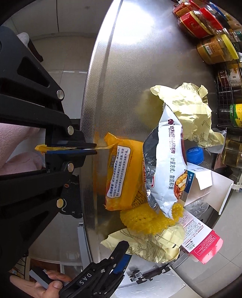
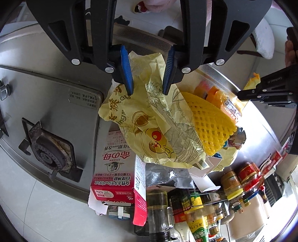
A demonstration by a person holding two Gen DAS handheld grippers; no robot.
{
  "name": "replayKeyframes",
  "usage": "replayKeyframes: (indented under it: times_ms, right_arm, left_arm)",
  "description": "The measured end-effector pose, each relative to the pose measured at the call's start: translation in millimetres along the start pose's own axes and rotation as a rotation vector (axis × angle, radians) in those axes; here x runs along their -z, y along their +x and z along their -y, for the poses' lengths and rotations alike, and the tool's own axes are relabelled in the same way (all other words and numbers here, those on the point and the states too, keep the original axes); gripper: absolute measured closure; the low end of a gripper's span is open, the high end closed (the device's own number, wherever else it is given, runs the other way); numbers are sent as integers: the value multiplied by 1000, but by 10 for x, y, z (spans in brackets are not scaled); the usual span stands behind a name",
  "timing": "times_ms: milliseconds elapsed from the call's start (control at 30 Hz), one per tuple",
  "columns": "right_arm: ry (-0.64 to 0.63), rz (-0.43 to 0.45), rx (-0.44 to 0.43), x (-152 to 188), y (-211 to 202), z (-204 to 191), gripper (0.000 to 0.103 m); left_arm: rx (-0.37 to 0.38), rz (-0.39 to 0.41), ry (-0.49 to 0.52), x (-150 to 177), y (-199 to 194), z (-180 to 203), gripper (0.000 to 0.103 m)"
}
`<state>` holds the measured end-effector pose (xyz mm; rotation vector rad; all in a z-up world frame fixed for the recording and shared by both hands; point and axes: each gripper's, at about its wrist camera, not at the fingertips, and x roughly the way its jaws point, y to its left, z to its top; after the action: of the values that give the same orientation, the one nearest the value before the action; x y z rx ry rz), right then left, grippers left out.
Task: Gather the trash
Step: 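Grasp the orange snack packet with the left tool while the right tool grasps the yellow bag and foam net, then carry both held items down over the floor bin and open both tools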
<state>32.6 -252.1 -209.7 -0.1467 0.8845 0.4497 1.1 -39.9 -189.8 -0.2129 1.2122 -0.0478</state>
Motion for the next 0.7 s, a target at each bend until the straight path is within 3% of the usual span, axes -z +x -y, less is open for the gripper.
replayKeyframes:
  times_ms: [133,367,700]
  right_arm:
    - [-7,44,-47,36,-80,73,86]
    - [-50,91,-87,13,-344,68,87]
    - [2,146,-53,300,-779,-62,87]
  left_arm:
    - [-43,46,-14,69,-1,-26,103]
    - [-92,116,-71,259,-234,-14,103]
    - [-60,168,-30,453,-719,42,103]
